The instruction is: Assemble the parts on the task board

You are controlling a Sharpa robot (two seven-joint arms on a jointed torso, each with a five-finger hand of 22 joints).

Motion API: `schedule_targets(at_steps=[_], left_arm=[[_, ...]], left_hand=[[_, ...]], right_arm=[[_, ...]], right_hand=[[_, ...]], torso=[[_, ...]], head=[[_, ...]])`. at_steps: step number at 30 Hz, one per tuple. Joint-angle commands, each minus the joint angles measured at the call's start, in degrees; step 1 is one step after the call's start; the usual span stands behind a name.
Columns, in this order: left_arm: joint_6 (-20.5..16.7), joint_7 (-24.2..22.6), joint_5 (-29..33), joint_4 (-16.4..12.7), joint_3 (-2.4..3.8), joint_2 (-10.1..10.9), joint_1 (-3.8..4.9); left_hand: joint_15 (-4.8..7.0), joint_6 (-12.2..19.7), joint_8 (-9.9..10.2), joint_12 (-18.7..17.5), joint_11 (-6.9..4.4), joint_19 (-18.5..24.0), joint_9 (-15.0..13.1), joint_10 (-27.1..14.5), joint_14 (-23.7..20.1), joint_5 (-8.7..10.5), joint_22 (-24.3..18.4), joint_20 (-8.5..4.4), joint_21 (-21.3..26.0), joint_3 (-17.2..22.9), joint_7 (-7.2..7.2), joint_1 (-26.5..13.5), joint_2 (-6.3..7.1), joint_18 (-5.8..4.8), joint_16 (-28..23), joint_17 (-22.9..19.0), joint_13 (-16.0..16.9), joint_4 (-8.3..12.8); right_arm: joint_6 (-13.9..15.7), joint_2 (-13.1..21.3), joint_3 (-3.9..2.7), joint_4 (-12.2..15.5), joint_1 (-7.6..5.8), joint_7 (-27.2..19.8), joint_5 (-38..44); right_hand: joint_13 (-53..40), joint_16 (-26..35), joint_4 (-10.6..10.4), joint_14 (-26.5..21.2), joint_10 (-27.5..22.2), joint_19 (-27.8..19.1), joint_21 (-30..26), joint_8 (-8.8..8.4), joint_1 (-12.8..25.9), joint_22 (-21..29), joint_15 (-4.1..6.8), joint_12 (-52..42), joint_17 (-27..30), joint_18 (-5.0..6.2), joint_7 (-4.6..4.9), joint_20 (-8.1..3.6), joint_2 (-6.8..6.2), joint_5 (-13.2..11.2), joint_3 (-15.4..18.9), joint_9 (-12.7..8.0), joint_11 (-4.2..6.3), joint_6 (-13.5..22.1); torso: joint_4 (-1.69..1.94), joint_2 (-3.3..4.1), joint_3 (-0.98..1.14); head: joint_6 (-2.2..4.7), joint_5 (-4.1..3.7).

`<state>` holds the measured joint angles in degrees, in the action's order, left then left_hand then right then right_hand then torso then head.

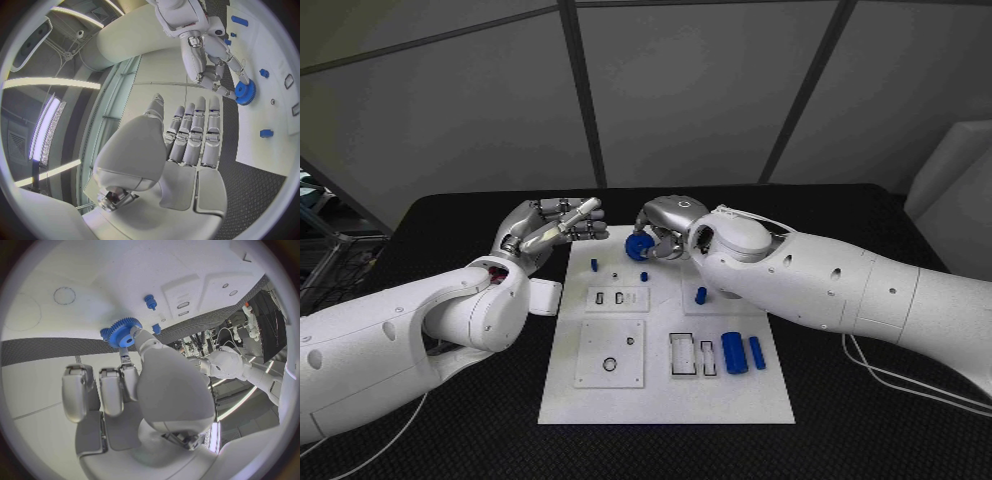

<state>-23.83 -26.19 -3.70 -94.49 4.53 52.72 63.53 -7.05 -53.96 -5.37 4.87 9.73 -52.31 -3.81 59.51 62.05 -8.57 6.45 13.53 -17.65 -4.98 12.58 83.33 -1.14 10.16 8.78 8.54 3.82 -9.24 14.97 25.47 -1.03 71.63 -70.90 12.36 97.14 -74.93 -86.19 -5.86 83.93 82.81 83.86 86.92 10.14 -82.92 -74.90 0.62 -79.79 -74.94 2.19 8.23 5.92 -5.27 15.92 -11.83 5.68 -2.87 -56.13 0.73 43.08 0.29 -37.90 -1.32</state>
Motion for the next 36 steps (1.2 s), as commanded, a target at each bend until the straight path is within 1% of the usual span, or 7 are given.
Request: schedule_targets(at_steps=[1,12,17,20,28,33,36], left_arm=[[0.44,-0.29,-0.35,-0.16,0.06,-0.04,0.1],[0.47,-0.26,-0.35,-0.11,0.06,-0.06,0.1],[0.49,-0.25,-0.35,-0.09,0.06,-0.07,0.1],[0.49,-0.24,-0.35,-0.08,0.06,-0.09,0.1],[0.55,-0.21,-0.35,-0.05,0.06,-0.15,0.1],[0.56,-0.18,-0.35,-0.04,0.06,-0.15,0.1],[0.56,-0.17,-0.35,-0.04,0.06,-0.14,0.1]], left_hand=[[-0.14,-0.19,0.35,-0.34,0.19,-0.26,0.05,0.09,0.3,0.22,-0.1,-0.06,0.19,0.06,0.34,0.16,-0.16,0.37,-0.24,0.1,-0.01,0.25],[-0.14,-0.24,0.41,-0.41,0.18,-0.29,0.04,0.14,0.33,0.22,-0.15,-0.06,0.24,0.04,0.34,0.17,-0.24,0.37,-0.34,0.14,-0.01,0.32],[-0.14,-0.24,0.41,-0.41,0.18,-0.29,0.04,0.14,0.33,0.22,-0.15,-0.06,0.24,0.04,0.34,0.17,-0.24,0.37,-0.34,0.14,-0.01,0.32],[-0.14,-0.24,0.41,-0.41,0.18,-0.29,0.04,0.14,0.33,0.22,-0.15,-0.06,0.24,0.04,0.34,0.17,-0.24,0.37,-0.34,0.14,-0.01,0.32],[-0.14,-0.24,0.41,-0.41,0.18,-0.29,0.04,0.14,0.33,0.22,-0.15,-0.06,0.24,0.04,0.34,0.17,-0.24,0.37,-0.34,0.14,-0.01,0.32],[-0.14,-0.24,0.41,-0.41,0.18,-0.29,0.04,0.14,0.33,0.22,-0.15,-0.06,0.24,0.04,0.34,0.17,-0.24,0.37,-0.34,0.14,-0.01,0.32],[-0.14,-0.24,0.41,-0.41,0.18,-0.29,0.04,0.14,0.33,0.22,-0.15,-0.06,0.24,0.04,0.34,0.17,-0.24,0.37,-0.34,0.14,-0.01,0.32]], right_arm=[[-1.2,-0.33,0.01,-0.4,-0.04,-0.37,0.41],[-0.89,-1.06,0.04,-1.52,0.08,-0.25,0.41],[-1.12,-1.39,0.05,-1.91,0.08,-0.51,0.41],[-1.26,-1.6,0.05,-2.15,0.09,-0.6,0.41],[-1.51,-2.21,0.05,-3.17,0.08,-0.49,0.41],[-2.09,-2.3,0.05,-3.32,0.08,-0.56,0.41],[-2.72,-2.27,0.05,-3.33,0.08,-0.68,0.34]], right_hand=[[-3.91,-0.22,0.01,4.37,0.0,1.35,0.29,-0.03,0.48,-8.73,0.27,0.27,-6.84,-0.71,-0.03,-0.38,0.03,0.05,-0.3,0.05,-0.3,-0.41],[-3.68,-0.17,0.03,4.34,-0.22,1.27,0.25,-0.56,0.78,-8.64,0.15,0.54,-6.75,-0.69,0.14,-0.29,-0.15,-0.12,-0.68,-0.17,-0.44,-0.1],[-3.24,-0.07,0.11,4.29,-0.6,1.06,0.13,-1.84,1.27,-8.41,-0.17,1.05,-6.57,-0.64,0.62,-0.05,-0.51,-0.61,-1.25,-0.67,-0.84,1.07],[-3.06,-0.05,0.02,4.28,-0.76,0.99,0.09,-2.94,1.92,-8.34,-0.45,1.27,-6.56,-0.62,0.94,0.21,-0.9,-1.09,-1.31,-1.05,-1.16,2.2],[-2.54,-0.05,0.09,4.28,-1.26,0.86,0.01,-5.93,2.71,-8.23,-0.71,1.88,-6.6,-0.57,1.05,0.58,-1.35,-2.11,-1.3,-1.76,-1.36,5.4],[-2.39,-0.05,-0.05,4.27,-1.39,0.82,-0.02,-6.38,3.04,-8.19,-0.73,2.05,-6.6,-0.56,1.06,0.61,-1.41,-2.21,-1.18,-1.82,-1.38,5.94],[-2.42,-0.07,-0.56,4.28,-1.39,0.82,-0.03,-6.42,3.86,-8.2,-0.75,2.04,-6.65,-0.56,1.06,0.64,-1.33,-2.13,-0.94,-1.74,-1.4,5.88]], torso=[[-0.04,-0.04,0.0],[-0.02,-0.04,0.02],[-0.06,-0.04,0.03],[-0.04,-0.03,0.02],[-0.03,-0.03,0.03],[-0.03,-0.04,0.03],[-0.05,-0.05,0.03]], head=[[-0.07,0.02],[0.0,0.03],[-0.18,0.04],[-0.17,0.04],[-0.12,0.1],[-0.08,0.12],[-0.08,0.13]])
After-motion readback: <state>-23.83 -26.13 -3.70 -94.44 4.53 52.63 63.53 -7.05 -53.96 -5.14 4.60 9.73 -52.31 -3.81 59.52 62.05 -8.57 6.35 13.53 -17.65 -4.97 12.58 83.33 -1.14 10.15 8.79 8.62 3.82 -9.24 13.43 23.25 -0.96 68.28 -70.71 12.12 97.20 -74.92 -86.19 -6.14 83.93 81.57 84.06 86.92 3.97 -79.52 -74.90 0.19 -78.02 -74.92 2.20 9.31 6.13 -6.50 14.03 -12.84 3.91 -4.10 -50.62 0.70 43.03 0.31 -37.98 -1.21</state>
